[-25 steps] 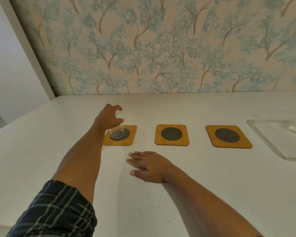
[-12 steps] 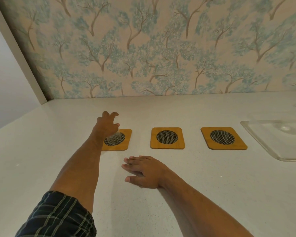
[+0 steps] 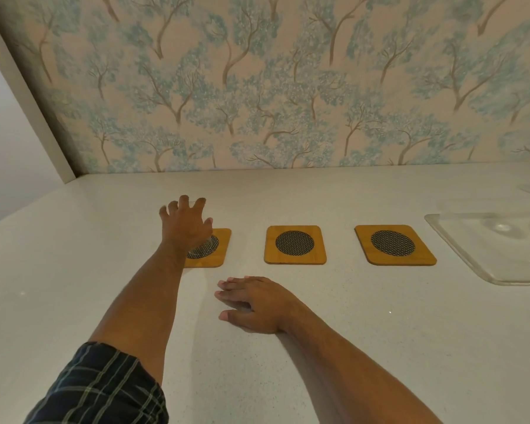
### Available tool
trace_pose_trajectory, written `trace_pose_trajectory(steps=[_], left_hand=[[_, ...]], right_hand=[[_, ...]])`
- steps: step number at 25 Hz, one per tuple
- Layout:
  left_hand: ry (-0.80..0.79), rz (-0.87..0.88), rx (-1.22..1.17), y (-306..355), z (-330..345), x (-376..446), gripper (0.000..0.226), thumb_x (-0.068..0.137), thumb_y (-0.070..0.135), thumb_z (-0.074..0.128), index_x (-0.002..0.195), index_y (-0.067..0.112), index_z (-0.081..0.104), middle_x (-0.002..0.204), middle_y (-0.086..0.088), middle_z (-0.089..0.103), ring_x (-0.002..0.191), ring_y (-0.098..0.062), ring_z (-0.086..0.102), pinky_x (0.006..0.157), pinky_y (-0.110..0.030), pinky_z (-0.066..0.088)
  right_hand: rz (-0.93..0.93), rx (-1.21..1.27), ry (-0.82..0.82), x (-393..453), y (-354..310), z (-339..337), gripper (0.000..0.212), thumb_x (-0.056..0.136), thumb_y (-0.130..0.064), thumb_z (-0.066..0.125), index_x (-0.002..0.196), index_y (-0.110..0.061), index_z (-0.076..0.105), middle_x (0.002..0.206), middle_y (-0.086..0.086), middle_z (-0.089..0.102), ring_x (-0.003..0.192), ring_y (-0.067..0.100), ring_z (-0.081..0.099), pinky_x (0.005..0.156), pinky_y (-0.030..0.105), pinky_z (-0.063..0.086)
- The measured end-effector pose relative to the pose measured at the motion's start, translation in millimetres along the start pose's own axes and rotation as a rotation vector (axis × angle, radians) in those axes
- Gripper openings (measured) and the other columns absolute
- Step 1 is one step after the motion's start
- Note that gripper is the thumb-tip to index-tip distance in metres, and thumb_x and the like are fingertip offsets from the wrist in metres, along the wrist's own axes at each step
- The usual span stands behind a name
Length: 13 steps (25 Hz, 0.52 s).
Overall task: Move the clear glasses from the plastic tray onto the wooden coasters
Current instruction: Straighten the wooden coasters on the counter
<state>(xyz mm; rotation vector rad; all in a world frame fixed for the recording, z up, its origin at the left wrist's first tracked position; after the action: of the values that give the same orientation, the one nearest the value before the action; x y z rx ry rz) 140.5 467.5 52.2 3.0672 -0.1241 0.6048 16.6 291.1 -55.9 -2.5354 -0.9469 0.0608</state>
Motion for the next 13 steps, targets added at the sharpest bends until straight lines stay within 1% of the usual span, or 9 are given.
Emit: trace_pose_trajectory(steps=[2,4,6,7,8,9,11,13], left_hand=[[0.103,0.066,0.089,11,-4,-2,0.062,0.089,0.047,0.058,0.143,0.017,0.047,0.144,-0.019,0.044,0.132,-0.041,0.042,0.110,-0.060,0.028],[0.153,0.149,0.097,33,-9,-2,0.064,0.090,0.046,0.057,0.144,0.014,0.046,0.146,-0.020,0.043,0.135,-0.040,0.041,0.111,-0.058,0.027],[0.153,0.250,0.078,62,-12,0,0.064,0.090,0.044,0.057,0.145,0.012,0.048,0.148,-0.020,0.044,0.136,-0.039,0.041,0.110,-0.055,0.030],[0.145,0.298,0.064,77,-13,2,0.064,0.091,0.044,0.057,0.145,0.012,0.048,0.149,-0.019,0.044,0.137,-0.038,0.041,0.110,-0.054,0.031],[0.136,0.343,0.046,92,-14,4,0.064,0.092,0.044,0.056,0.146,0.012,0.047,0.150,-0.019,0.044,0.137,-0.038,0.041,0.109,-0.053,0.032],[0.131,0.389,0.025,108,-15,5,0.064,0.092,0.045,0.055,0.146,0.012,0.046,0.151,-0.018,0.043,0.138,-0.037,0.041,0.109,-0.052,0.032],[0.124,0.465,-0.004,140,-15,8,0.064,0.093,0.046,0.051,0.148,0.013,0.045,0.152,-0.017,0.043,0.138,-0.036,0.041,0.108,-0.050,0.033],[0.102,0.525,-0.030,173,-13,9,0.064,0.095,0.048,0.050,0.149,0.014,0.042,0.153,-0.016,0.041,0.139,-0.034,0.039,0.109,-0.048,0.032]], right_hand=[[0.017,-0.008,0.028,-2,-2,-1,0.060,0.105,-0.059,0.046,0.155,-0.027,0.050,0.165,-0.009,0.040,0.153,0.008,0.030,0.119,0.029,0.016],[0.017,-0.035,0.084,-6,-4,-4,0.055,0.105,-0.054,0.050,0.148,-0.021,0.058,0.159,-0.002,0.050,0.148,0.014,0.042,0.119,0.036,0.031],[0.021,-0.045,0.160,-11,-7,-7,0.048,0.104,-0.048,0.053,0.139,-0.018,0.067,0.148,0.001,0.062,0.136,0.019,0.056,0.112,0.041,0.046],[0.031,-0.036,0.185,-14,-7,-9,0.045,0.103,-0.046,0.055,0.136,-0.018,0.068,0.144,0.001,0.065,0.130,0.021,0.061,0.107,0.043,0.051],[0.047,-0.030,0.195,-17,-7,-10,0.046,0.102,-0.046,0.055,0.137,-0.019,0.066,0.145,0.000,0.064,0.129,0.022,0.062,0.106,0.044,0.052],[0.073,-0.034,0.185,-21,-4,-12,0.049,0.102,-0.049,0.055,0.143,-0.022,0.062,0.151,-0.002,0.060,0.134,0.021,0.058,0.110,0.044,0.048],[0.124,-0.062,0.137,-33,6,-19,0.060,0.102,-0.056,0.053,0.154,-0.026,0.049,0.161,-0.004,0.047,0.147,0.020,0.045,0.120,0.043,0.036],[0.176,-0.088,0.144,-53,23,-35,0.065,0.102,-0.061,0.049,0.157,-0.027,0.043,0.165,-0.004,0.042,0.151,0.020,0.039,0.121,0.043,0.031]])
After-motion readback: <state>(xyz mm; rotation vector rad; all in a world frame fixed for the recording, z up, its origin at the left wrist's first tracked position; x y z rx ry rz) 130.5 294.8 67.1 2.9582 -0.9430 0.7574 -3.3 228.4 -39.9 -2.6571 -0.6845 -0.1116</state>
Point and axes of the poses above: each hand's wrist, its own x-axis towards the middle knuckle, its own z-axis out of the palm, y = z × x, the point moved 4 cm from there along x, towards the middle knuckle
